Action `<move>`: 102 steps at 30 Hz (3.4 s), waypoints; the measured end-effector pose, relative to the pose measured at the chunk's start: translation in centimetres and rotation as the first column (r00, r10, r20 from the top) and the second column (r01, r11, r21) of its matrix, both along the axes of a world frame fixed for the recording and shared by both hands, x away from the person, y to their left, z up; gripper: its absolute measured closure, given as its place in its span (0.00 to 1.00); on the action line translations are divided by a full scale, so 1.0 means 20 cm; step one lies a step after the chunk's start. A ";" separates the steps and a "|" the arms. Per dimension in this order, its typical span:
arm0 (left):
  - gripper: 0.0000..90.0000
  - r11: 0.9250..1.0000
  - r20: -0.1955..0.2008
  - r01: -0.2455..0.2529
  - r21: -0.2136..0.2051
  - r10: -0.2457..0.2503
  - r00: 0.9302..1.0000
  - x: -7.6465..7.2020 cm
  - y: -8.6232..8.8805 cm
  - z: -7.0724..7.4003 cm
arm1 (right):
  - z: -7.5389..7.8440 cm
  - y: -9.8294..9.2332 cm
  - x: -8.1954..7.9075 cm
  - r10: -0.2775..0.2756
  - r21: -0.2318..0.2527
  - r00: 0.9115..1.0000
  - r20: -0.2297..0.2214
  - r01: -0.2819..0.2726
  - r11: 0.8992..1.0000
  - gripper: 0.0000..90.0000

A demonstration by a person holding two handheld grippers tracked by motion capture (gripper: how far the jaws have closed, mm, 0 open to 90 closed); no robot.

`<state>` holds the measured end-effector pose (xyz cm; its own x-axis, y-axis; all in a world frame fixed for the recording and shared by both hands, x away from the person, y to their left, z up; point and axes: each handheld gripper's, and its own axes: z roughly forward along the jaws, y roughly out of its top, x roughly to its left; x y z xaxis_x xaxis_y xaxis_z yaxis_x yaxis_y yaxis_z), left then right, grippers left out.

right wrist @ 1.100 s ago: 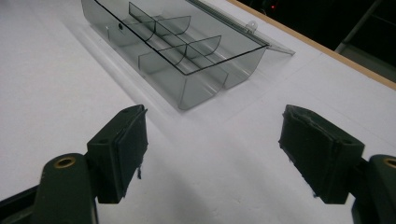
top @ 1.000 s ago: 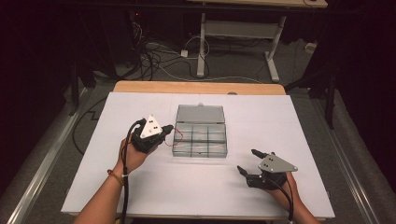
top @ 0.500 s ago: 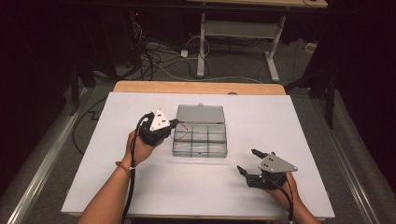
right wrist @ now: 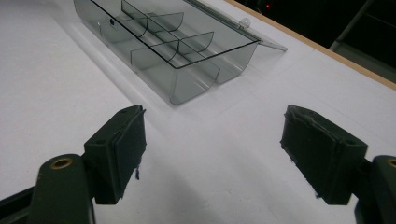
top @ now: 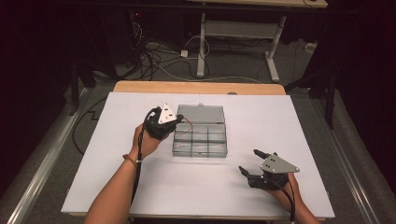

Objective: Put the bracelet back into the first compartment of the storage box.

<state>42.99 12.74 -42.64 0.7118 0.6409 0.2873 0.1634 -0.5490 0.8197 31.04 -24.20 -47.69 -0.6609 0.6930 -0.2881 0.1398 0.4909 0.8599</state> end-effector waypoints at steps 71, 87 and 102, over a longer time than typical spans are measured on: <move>0.93 0.997 -0.019 -0.055 0.051 0.056 0.998 0.06 -0.03 -0.14 | -0.03 0.02 0.00 0.027 -0.041 0.999 -0.033 -0.028 0.999 0.27; 0.89 1.000 0.039 -0.025 0.011 0.025 0.999 -0.03 -0.03 -0.10 | -0.03 0.03 0.01 0.029 -0.044 0.999 -0.037 -0.031 0.999 0.27; 0.60 1.000 0.067 -0.004 -0.027 0.006 0.998 -0.11 -0.02 -0.11 | -0.04 0.03 0.01 0.026 -0.048 0.999 -0.037 -0.028 0.998 0.27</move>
<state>40.75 12.33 -44.88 0.6882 0.6525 0.3173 0.1102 -0.5262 0.8432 31.18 -23.51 -48.44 -0.6897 0.6609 -0.2959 0.1573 0.5356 0.8297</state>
